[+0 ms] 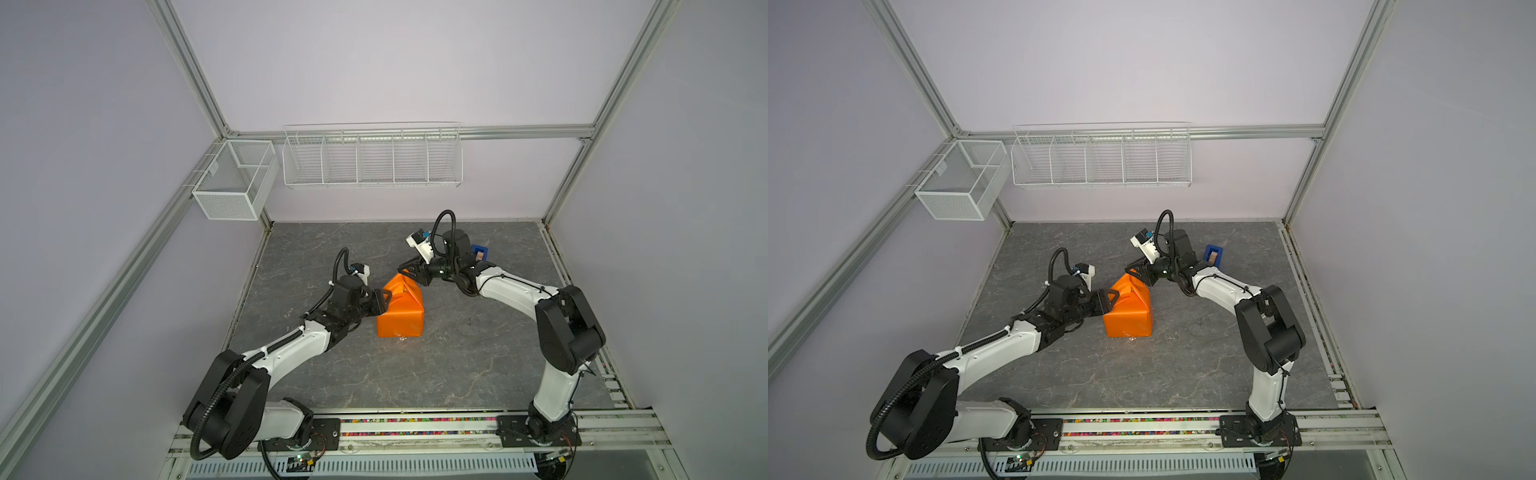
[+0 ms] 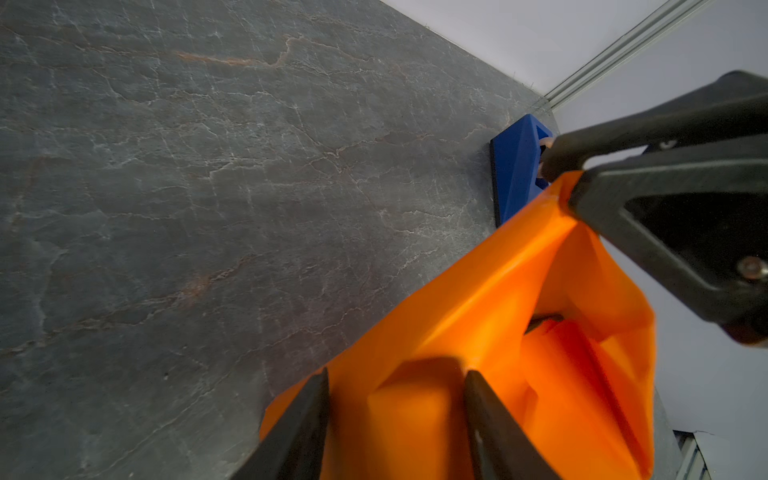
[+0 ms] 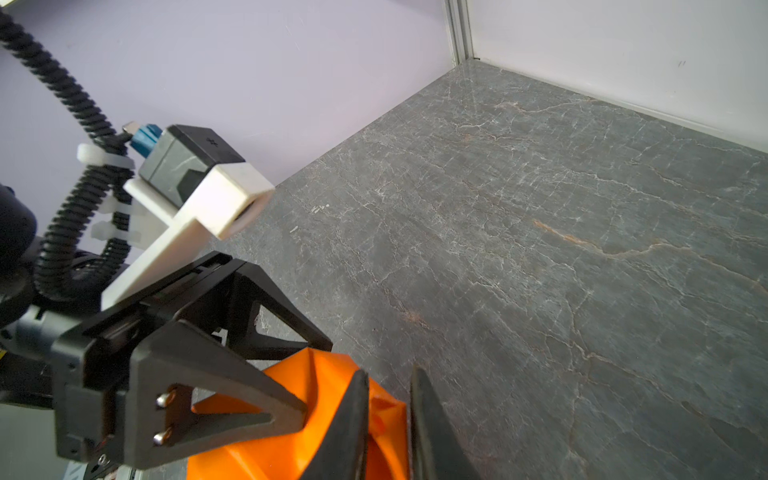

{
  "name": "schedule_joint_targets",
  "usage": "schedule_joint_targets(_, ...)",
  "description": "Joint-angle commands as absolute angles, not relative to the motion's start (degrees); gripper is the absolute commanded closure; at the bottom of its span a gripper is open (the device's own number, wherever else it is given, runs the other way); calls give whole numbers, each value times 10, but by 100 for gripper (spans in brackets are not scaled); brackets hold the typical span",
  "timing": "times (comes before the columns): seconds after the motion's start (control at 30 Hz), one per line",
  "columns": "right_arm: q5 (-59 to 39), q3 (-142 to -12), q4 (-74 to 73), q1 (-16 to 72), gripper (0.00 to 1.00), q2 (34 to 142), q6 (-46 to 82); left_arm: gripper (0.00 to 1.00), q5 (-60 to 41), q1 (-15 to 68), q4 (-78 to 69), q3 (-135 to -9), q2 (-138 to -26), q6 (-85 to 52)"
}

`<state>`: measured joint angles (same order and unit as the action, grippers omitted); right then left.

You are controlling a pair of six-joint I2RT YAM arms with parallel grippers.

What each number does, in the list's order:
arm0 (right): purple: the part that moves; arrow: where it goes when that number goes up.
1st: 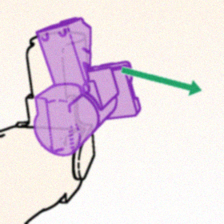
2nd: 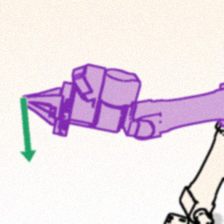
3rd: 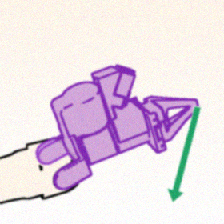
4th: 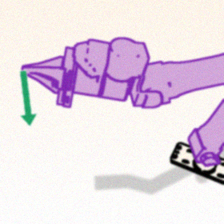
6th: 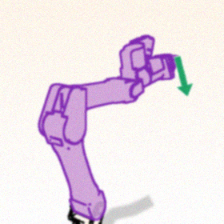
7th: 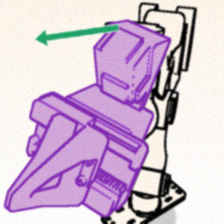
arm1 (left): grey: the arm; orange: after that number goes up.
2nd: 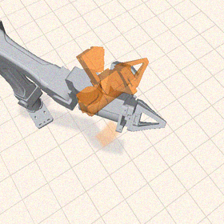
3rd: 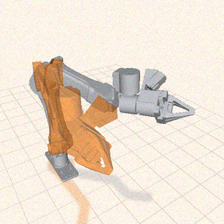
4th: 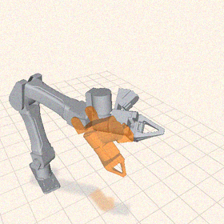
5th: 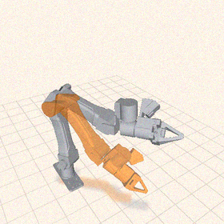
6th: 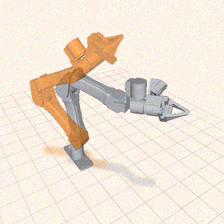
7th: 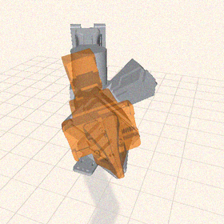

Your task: Wrap the gift box in paper

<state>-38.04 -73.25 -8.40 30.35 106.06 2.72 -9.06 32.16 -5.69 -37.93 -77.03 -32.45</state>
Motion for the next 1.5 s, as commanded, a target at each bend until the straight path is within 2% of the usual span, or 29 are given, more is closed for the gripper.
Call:
schedule_joint_targets(0.0,-394,-742,-80,299,82,1063,27,48,-91,326,72,-352,-788,-307)
schedule_joint_targets(0.07,-395,-742,-77,299,79,1058,30,48,-89,326,77,-357,-780,-307)
schedule_joint_targets(0.1,-393,-741,-73,299,73,1054,32,48,-89,326,82,-361,-775,-307)
schedule_joint_targets(0.13,-387,-739,-70,299,71,1049,34,48,-89,326,85,-364,-770,-306)
schedule_joint_targets(0.2,-375,-731,-64,299,69,1033,41,47,-90,326,94,-373,-760,-303)
schedule_joint_targets(0.27,-352,-722,-56,298,59,1014,49,46,-91,326,106,-383,-749,-299)
schedule_joint_targets(0.4,-328,-704,-39,299,46,974,64,42,-100,325,125,-408,-727,-269)
schedule_joint_targets(0.53,-300,-683,-9,300,39,937,77,40,-100,324,139,-427,-719,-228)
schedule_joint_targets(0.8,-172,-608,41,299,37,859,108,38,-113,312,164,-462,-719,-141)
schedule_joint_targets(1.0,-110,-579,61,300,37,839,127,38,-124,294,173,-497,-744,-120)
schedule_joint_targets(1.1,-120,-578,70,300,37,848,127,38,-127,291,179,-513,-757,-117)
schedule_joint_targets(1.27,-209,-575,43,306,38,866,139,37,-135,290,194,-530,-786,-113)
schedule_joint_targets(1.47,-226,-585,49,326,38,894,136,38,-166,290,235,-556,-829,-94)
